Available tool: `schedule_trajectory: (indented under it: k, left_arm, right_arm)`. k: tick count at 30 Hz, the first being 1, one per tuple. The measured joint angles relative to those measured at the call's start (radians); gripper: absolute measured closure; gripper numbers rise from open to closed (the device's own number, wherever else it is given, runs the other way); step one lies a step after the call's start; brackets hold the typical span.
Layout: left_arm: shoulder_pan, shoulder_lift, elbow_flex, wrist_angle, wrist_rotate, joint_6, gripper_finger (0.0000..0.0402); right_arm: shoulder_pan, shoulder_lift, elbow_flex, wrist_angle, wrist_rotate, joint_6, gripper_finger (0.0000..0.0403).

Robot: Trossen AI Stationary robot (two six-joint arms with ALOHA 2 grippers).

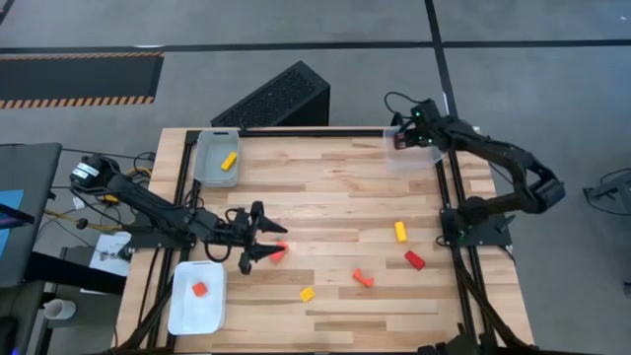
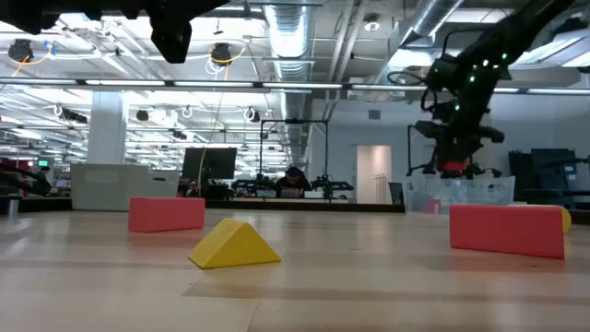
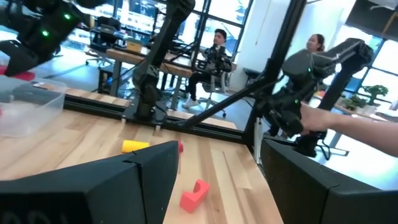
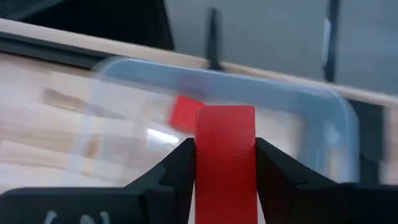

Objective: Sort & place blocks by color
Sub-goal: Put the top red block into the transparent bin

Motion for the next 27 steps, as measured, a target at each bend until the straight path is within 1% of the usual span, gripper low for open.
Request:
schedule_trajectory:
  k: [5,8,13,16,22,24,27]
  left_arm:
    - [0.001,0.0,0.0,0.0,-0.01,0.0,0.0184]
    - [0.001,0.0,0.0,0.0,-0.01,0.0,0.0184]
    - [0.001,0.0,0.0,-0.004,-0.01,0.0,0.0184]
    - [0.001,0.0,0.0,-0.007,-0.01,-0.005,0.0184]
    - [0.001,0.0,0.0,-0.019,-0.009,-0.006,0.0184]
    - [0.001,0.0,0.0,-0.019,-0.009,-0.006,0.0184]
    - [0.001,0.0,0.0,-0.019,-0.008,-0.006,0.0184]
  right_arm:
    - [-0.004,0.083,-0.037,0.071,-0.003,0.018,0.0259]
    - [-0.002,0.156,-0.037,0.07,-0.001,0.035,0.0253]
    - [0.025,0.24,-0.009,0.131,0.001,0.073,0.0252]
    - [0.029,0.29,0.017,0.111,-0.005,0.091,0.0254]
    - [0.056,0.359,0.063,0.095,-0.021,0.096,0.0244]
    - [0.067,0.372,0.063,0.089,-0.04,0.097,0.0243]
    - [0.084,0.377,0.063,0.088,-0.032,0.088,0.0245]
